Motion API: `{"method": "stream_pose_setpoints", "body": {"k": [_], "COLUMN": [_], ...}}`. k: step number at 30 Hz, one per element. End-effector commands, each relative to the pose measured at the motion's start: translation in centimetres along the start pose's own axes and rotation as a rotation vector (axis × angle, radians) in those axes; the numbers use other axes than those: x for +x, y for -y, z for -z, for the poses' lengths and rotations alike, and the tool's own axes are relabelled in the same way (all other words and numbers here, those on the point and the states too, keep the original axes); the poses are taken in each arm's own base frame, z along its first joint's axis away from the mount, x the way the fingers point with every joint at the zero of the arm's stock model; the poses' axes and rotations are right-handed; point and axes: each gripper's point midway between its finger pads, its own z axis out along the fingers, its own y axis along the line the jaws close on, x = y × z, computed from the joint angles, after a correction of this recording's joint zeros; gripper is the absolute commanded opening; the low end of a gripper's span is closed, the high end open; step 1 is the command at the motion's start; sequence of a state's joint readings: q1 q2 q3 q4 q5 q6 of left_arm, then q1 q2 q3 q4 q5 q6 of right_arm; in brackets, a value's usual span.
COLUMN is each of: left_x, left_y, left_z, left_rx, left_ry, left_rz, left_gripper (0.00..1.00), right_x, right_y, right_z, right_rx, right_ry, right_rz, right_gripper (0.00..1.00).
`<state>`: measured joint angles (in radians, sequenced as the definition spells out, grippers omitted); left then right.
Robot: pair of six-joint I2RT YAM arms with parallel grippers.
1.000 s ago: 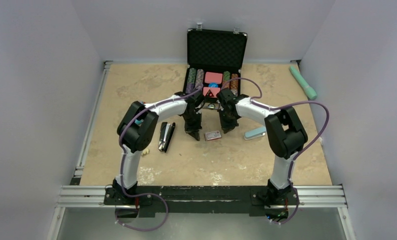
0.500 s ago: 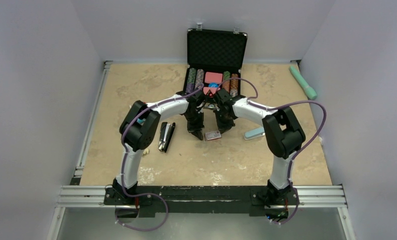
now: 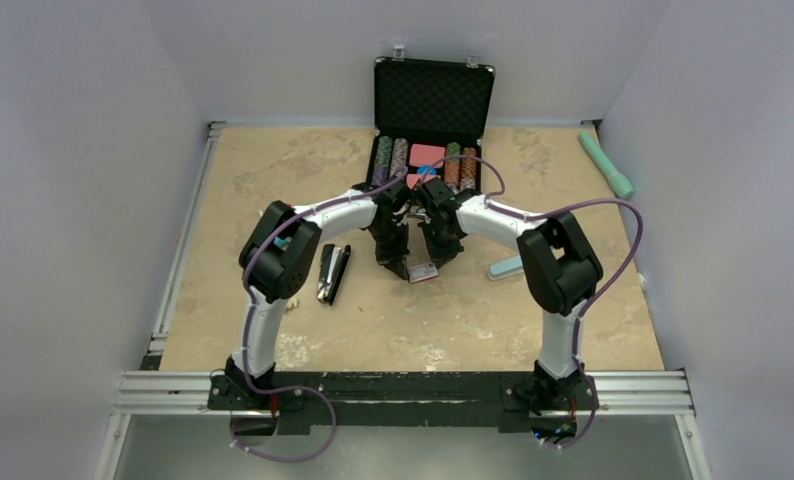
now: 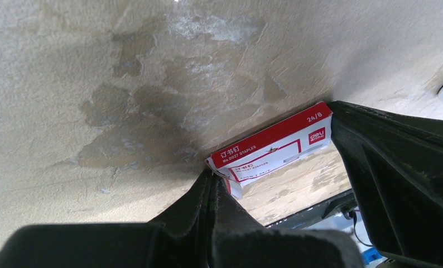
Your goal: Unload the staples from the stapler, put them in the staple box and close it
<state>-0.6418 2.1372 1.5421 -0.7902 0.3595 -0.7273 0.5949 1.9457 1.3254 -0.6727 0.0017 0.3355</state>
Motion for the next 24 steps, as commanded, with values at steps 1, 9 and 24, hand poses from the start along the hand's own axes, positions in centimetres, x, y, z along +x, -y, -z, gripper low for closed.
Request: {"method": "stream_pose_setpoints", "body": {"k": [1,9,24], "left_x": [-0.8,-1.1,-1.0], "left_y": [1.1,1.3,-1.6], "left_z": [-0.5,-0.3,2.6], "left_rx": [0.048,0.082,0.016], "left_ry": [0.04,0.08,0.129], "left_rz": [0.0,0.003,-0.026], "left_gripper": [0.0,0.0,0.0], "right_x": [1.8,2.2,1.9], "right_y": [-1.7,-2.2,1.1], "right_z": [-1.8,-1.8,-1.0], "right_rx": [-0.033,-0.048,0.011], "right_ry": [-0.077,-0.083,-0.068], "right_rz": [0.041,0.045,-0.08], "right_gripper": [0.0,0.0,0.0]}}
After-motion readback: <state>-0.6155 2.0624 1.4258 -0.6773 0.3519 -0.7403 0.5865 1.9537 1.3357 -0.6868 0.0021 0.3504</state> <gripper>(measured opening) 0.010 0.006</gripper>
